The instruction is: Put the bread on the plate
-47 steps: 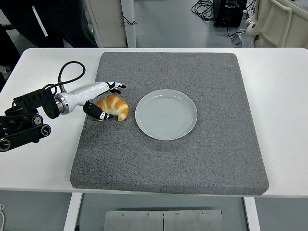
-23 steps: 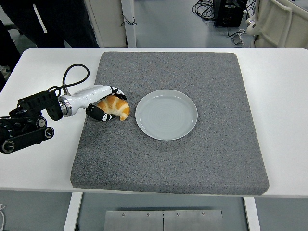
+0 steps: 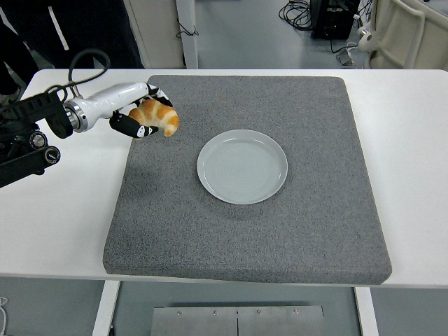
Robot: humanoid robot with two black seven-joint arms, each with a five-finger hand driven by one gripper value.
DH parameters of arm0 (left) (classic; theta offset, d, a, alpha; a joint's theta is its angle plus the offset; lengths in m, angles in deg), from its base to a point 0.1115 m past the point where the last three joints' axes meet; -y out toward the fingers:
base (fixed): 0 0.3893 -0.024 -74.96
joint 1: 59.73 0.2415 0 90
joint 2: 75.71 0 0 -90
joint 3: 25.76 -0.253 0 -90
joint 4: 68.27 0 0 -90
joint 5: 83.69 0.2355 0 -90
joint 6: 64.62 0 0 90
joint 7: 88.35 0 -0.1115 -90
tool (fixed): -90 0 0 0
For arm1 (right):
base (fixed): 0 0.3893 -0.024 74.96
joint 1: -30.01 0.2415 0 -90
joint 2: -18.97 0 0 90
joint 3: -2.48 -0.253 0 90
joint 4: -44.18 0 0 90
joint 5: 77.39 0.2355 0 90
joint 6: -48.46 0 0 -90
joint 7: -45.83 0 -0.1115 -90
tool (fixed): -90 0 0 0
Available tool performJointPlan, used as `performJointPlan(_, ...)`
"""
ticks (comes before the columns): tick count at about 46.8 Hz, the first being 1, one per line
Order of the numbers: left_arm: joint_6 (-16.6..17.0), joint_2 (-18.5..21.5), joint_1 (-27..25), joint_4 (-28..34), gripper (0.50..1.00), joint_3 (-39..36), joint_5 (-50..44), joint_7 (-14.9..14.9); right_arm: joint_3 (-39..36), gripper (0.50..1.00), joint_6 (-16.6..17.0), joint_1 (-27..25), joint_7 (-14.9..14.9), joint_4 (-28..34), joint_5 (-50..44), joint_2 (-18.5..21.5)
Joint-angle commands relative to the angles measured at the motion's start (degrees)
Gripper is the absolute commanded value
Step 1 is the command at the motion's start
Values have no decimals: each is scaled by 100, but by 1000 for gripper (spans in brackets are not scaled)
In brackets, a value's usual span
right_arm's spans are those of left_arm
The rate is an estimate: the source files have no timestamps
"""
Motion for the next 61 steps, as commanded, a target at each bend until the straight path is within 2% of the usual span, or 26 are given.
performJointPlan(1, -306, 68, -36, 0, 522, 320, 26, 6, 0, 1000, 0, 0, 1, 0, 0, 0)
performJointPlan(35, -1721, 68, -238, 0, 525, 2342, 404, 269, 0, 1000, 0, 0, 1, 0, 0, 0)
performJointPlan(50, -1774, -151, -396, 53, 525, 2404, 396, 445, 0, 1000, 0, 0, 1, 0, 0, 0)
performJointPlan(61, -1783, -283, -475, 378, 525, 2421, 395, 586, 0, 1000, 0, 0, 1, 0, 0, 0)
